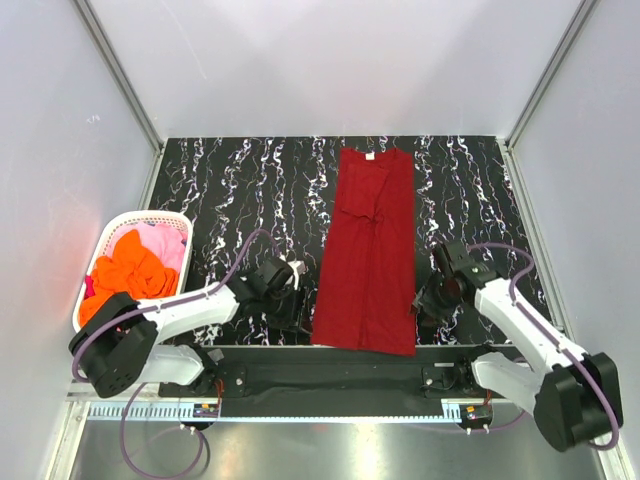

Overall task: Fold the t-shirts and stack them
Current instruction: Fold the tshirt

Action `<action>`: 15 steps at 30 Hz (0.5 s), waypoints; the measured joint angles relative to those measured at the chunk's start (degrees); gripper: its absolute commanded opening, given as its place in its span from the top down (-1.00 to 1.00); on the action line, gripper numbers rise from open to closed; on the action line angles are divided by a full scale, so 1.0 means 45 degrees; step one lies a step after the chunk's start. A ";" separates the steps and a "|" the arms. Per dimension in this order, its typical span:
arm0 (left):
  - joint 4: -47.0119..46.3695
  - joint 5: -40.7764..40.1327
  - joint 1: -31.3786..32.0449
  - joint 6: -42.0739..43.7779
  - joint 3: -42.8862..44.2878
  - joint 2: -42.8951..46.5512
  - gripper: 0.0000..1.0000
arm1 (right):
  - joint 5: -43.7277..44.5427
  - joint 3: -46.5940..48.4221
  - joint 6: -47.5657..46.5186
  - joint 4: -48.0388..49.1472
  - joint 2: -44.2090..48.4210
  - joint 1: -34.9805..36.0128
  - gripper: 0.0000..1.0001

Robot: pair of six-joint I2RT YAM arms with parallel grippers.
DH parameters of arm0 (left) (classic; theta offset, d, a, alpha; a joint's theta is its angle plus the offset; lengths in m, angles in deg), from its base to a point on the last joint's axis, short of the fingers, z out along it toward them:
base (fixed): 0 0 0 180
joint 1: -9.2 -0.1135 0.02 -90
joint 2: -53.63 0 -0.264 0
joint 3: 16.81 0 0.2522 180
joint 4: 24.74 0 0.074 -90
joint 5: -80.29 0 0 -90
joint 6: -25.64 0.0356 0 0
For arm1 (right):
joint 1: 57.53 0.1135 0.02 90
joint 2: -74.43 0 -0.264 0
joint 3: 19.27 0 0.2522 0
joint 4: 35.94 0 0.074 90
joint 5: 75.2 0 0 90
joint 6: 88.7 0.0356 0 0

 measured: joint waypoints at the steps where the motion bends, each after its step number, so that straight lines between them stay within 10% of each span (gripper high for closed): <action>1: -0.0102 0.0068 0.0015 -0.0015 -0.0039 0.0000 -0.05 | -0.0121 -0.0340 0.0194 0.0000 0.0267 0.0044 -0.01; 15: -0.0947 0.0699 0.0155 -0.0350 -0.0238 -0.0325 0.13 | -0.0811 -0.2647 0.3128 0.0306 0.1700 0.1443 -0.01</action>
